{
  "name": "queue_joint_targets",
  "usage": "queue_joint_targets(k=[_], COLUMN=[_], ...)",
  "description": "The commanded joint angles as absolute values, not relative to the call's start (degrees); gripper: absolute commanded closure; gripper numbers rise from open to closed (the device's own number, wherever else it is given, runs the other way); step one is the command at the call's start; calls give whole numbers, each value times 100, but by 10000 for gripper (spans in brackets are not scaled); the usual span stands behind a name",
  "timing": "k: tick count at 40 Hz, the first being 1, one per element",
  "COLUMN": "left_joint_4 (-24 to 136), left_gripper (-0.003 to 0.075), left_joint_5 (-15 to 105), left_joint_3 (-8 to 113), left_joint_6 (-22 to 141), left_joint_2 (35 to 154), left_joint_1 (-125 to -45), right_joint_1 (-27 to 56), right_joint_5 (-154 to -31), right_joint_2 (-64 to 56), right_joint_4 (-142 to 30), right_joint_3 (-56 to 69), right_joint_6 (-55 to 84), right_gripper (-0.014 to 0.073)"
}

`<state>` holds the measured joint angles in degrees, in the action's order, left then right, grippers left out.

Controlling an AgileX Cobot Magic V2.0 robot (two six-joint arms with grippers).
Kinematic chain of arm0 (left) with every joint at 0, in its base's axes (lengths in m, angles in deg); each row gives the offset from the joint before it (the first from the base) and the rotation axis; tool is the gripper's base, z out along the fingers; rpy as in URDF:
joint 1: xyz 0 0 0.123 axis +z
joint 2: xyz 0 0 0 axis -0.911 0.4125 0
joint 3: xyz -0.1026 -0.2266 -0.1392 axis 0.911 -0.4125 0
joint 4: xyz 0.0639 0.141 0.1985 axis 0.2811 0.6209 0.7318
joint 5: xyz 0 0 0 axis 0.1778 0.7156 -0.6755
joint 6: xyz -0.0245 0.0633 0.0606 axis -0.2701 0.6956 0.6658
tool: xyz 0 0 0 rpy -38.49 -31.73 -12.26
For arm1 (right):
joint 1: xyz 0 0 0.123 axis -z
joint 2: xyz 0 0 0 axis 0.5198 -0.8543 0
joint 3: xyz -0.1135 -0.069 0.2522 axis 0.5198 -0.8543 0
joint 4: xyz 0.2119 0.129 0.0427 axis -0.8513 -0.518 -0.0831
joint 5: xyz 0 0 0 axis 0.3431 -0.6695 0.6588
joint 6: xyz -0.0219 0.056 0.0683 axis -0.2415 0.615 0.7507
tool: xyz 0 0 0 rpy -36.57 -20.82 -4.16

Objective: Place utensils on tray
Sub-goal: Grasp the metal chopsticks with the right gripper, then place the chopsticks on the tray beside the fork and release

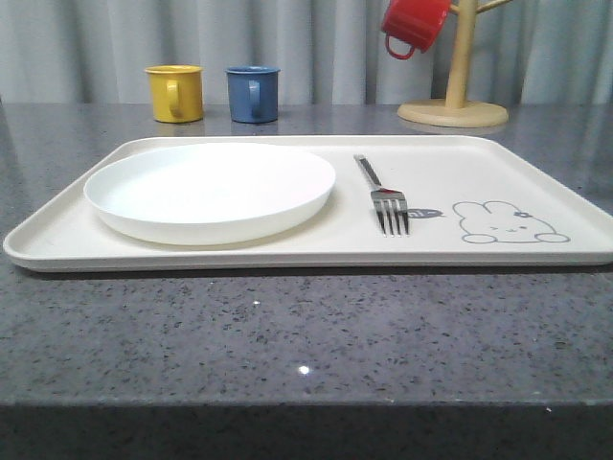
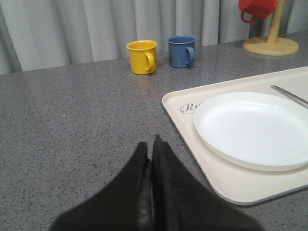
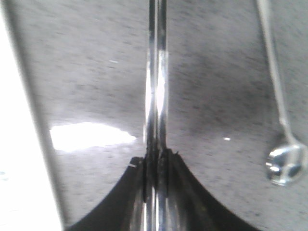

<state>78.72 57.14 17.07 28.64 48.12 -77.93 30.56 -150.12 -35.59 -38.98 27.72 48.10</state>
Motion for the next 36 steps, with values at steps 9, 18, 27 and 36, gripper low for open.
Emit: queue_joint_targets(k=[9,18,27,36], left_joint_4=[7811,7811,7811,7811], left_gripper=[738,738,738,738], left_joint_5=[5251,5251,5251,5251], left_joint_3=[1869,1869,1869,1869], left_joint_6=[2836,2836,2836,2836], left_joint_2=[4876,4876,4876,4876], left_joint_1=[-7787,-7787,-7787,-7787], right_joint_1=[1755,951,854,854], right_joint_5=[-15249,-14867,-14502,-14316], right_joint_2=[-3509,-3946,-4289,-4532], right_joint_4=[-4331,-4331,-4337,-4362], right_joint_3=[3050,3056,3061,3061], right_joint_6=[5472,6030,6301,6305], right_gripper=[577,577,577,577])
